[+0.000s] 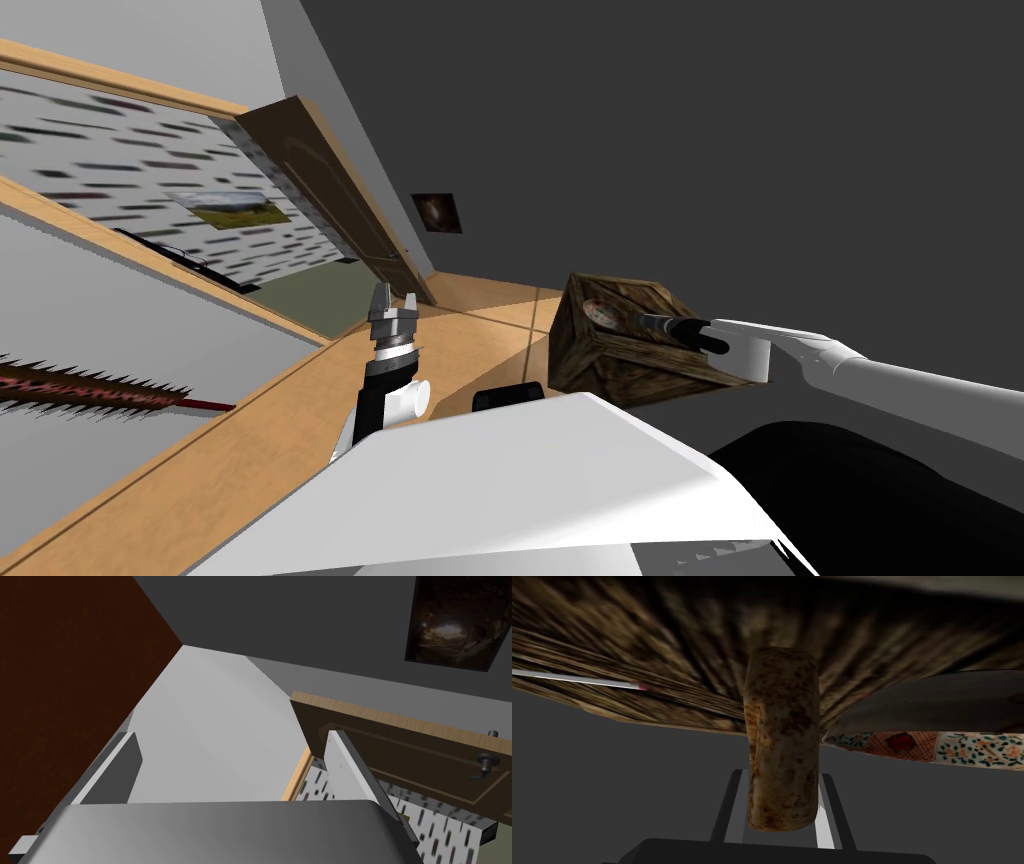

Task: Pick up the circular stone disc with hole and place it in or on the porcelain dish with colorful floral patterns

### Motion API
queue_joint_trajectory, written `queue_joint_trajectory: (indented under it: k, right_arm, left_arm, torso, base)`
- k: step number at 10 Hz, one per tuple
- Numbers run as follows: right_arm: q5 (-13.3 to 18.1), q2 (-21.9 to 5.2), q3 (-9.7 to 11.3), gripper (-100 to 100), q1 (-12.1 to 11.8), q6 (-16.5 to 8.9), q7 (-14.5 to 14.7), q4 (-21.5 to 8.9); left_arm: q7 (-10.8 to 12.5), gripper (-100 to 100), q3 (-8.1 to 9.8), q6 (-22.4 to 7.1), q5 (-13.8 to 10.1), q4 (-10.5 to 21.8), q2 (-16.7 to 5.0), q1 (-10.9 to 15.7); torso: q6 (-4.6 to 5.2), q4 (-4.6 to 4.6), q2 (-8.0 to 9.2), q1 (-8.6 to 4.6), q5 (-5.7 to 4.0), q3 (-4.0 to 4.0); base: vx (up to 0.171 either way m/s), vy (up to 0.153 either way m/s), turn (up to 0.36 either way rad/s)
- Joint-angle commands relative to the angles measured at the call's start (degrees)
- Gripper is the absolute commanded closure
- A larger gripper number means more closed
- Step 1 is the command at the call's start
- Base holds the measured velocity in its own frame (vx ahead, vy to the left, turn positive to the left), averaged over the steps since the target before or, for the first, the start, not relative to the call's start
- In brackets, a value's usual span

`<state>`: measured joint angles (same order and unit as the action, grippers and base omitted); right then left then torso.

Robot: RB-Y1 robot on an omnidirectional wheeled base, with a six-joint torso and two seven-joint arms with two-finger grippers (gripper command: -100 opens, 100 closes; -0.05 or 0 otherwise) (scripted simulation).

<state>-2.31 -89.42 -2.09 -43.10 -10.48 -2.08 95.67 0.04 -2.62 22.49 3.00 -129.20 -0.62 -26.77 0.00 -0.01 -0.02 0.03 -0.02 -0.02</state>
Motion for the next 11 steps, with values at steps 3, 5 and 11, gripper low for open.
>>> queue_joint_trajectory:
  k: [3,5,11]
  right_arm:
    - [-0.50,-1.30,0.83,100,1.88,-0.38,-4.25,-0.85]
    - [-0.75,-1.97,1.15,100,2.72,-0.60,-6.16,-1.20]
    - [-1.57,-4.33,2.14,100,5.14,-1.45,-12.02,-2.20]
  left_arm:
    - [0.00,0,0.00,0.00,0.00,0.00,0.00,-0.01]
    - [0.00,0,0.00,0.00,0.00,0.00,0.00,-0.01]
    - [0.00,0,0.00,0.00,0.00,0.00,0.00,-0.01]
  torso:
    - [-0.01,-0.02,-0.22,-0.11,-0.01,-0.11]
    - [-0.03,-0.05,-0.40,-0.12,-0.03,-0.21]
    - [0.03,0.02,-0.24,-0.04,-0.01,-0.10]
  base:
    - [0.068,-0.023,-0.015]
    - [0.095,-0.023,-0.011]
    - [0.065,-0.013,-0.016]
